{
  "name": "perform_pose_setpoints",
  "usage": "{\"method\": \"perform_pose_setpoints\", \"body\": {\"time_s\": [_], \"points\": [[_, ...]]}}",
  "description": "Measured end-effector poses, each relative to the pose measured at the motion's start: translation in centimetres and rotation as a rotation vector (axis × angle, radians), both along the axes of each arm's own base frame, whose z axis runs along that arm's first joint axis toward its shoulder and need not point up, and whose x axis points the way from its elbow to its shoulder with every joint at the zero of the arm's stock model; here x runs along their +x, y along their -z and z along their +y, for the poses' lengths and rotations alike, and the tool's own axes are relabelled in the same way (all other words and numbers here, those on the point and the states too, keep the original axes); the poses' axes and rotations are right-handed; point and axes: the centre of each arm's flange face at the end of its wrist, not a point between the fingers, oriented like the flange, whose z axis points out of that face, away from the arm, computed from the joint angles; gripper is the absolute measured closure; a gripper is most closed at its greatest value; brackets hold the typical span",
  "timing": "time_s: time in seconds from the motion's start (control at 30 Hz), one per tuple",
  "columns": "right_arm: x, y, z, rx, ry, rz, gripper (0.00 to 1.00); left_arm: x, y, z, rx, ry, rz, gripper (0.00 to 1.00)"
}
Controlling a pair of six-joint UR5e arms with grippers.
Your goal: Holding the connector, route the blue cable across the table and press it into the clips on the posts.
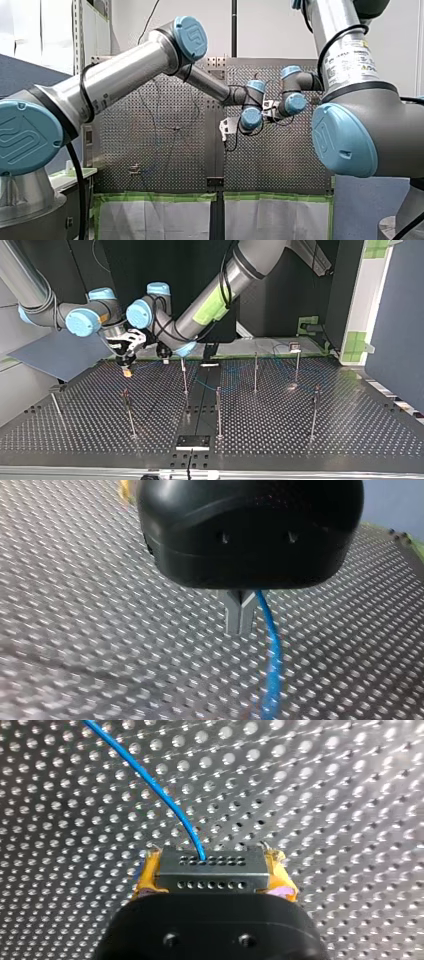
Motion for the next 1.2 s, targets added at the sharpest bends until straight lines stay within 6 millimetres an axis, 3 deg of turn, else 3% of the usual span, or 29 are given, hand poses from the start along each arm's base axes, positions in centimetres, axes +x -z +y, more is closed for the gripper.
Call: {"method": "perform_pose_setpoints", "body": {"time_s": [0.3, 0.53, 1.0, 1.2], "points": [[-0.1, -4.7, 0.8, -0.062, -0.008, -0.030, 1.00, -2.1, -5.5, 1.0, -0.035, -0.064, -0.027, 1.00], [-0.1, -8.9, 2.0, -0.115, -0.033, -0.059, 1.00, -2.8, -8.1, 2.4, -0.059, -0.061, -0.058, 1.00], [-0.2, -11.6, 3.1, -0.130, -0.041, -0.067, 1.00, -4.8, -16.5, 3.3, -0.104, -0.024, -0.149, 1.00], [-0.6, -14.3, 4.0, -0.161, -0.038, -0.092, 1.00, -4.6, -17.6, 2.8, -0.108, 0.026, -0.182, 1.00]]}}
